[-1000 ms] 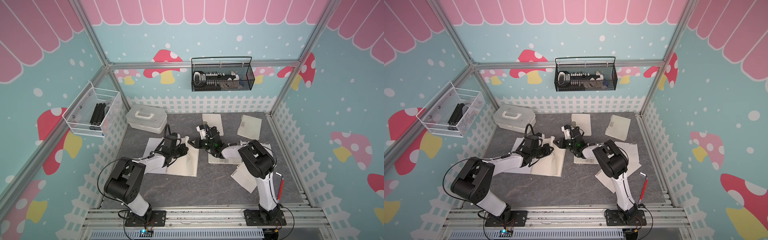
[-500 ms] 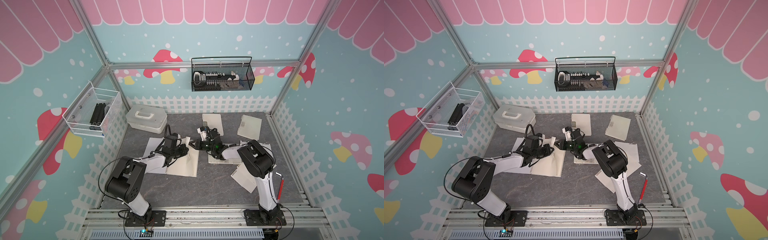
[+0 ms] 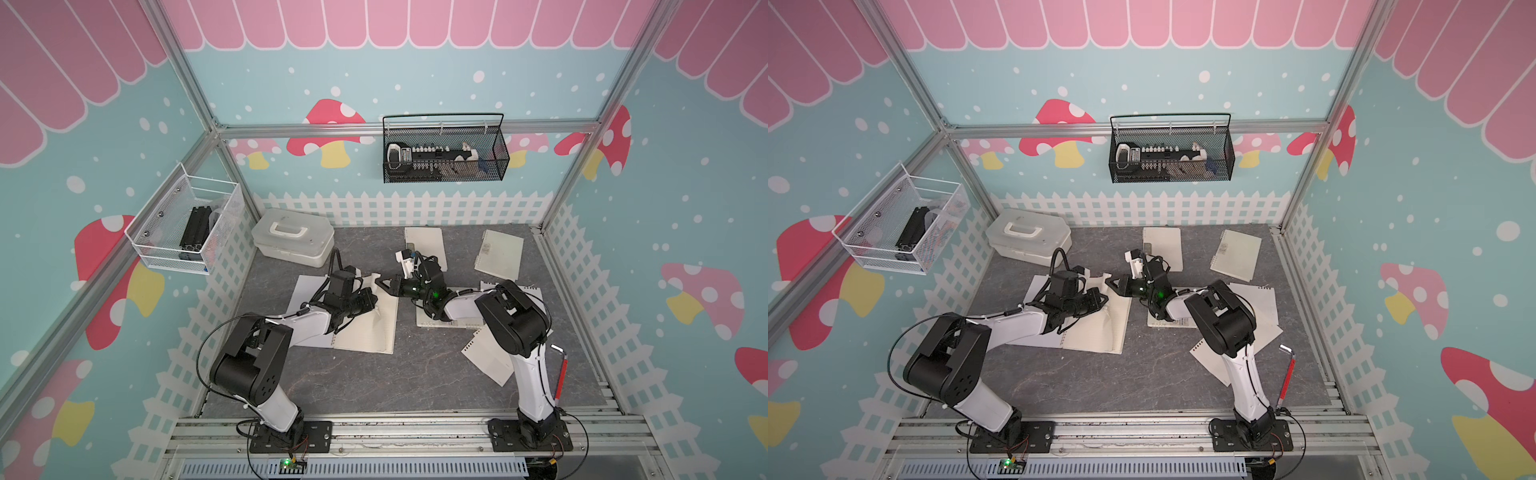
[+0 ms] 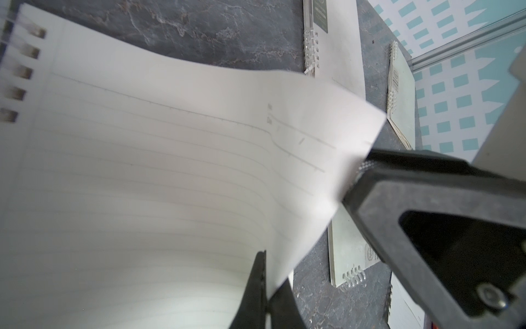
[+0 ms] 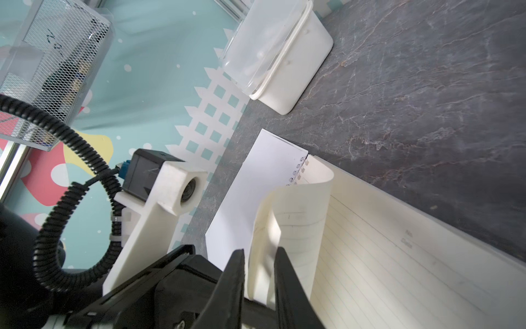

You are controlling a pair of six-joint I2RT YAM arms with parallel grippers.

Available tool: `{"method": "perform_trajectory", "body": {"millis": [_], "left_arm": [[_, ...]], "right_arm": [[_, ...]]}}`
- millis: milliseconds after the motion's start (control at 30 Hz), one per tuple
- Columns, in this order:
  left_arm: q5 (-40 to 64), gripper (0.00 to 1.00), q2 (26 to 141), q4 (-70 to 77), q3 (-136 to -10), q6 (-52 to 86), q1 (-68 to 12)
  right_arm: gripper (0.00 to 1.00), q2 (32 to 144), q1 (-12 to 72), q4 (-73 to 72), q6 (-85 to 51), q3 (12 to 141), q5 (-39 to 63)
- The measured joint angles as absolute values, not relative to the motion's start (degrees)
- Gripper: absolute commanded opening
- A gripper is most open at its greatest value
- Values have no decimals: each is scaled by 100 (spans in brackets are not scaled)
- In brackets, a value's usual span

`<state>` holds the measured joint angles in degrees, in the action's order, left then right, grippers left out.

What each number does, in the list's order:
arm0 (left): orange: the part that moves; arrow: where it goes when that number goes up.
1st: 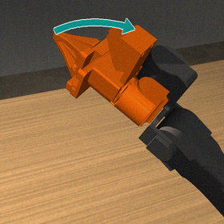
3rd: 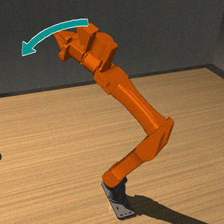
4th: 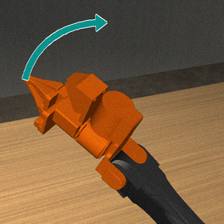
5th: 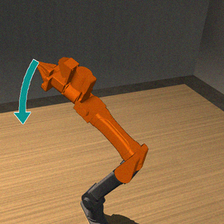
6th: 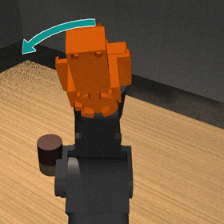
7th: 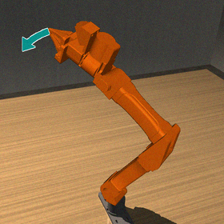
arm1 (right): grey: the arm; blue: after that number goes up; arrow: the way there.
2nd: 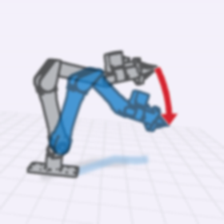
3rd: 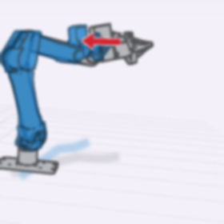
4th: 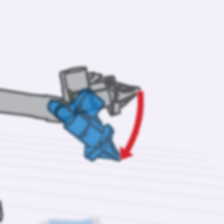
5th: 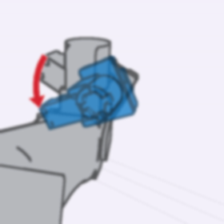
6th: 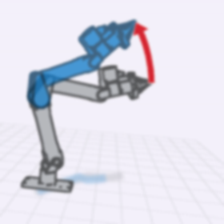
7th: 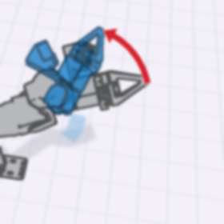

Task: Tear off pages from different notebooks
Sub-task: Tear off the paper from the notebook.

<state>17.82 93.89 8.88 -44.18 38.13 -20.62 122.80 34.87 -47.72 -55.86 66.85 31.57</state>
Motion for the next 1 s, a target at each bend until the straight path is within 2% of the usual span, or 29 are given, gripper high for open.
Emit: {"method": "perform_trajectory", "body": {"millis": [200,300,400,433,600,1000], "left_arm": [[1780,2,9389,886,-4418,3813,-2060],[1780,2,9389,886,-4418,3813,-2058],[1782,2,9389,886,-4418,3813,-2058],[1782,2,9389,886,-4418,3813,-2058],[1817,2,9389,888,-4418,3817,-2025],[1942,3,9386,891,-4418,3835,-1962]], "right_arm": [[17,12350,3485,-4766,-5603,6726,3159],[12,12350,3485,-4768,-5599,6726,3162],[25,12350,3485,-4779,-5590,6726,3186],[27,12350,3481,-4792,-5570,6726,3203],[21,12350,3452,-4941,-5581,6692,3258],[17,12429,3417,-5074,-5579,6659,3321]]}}
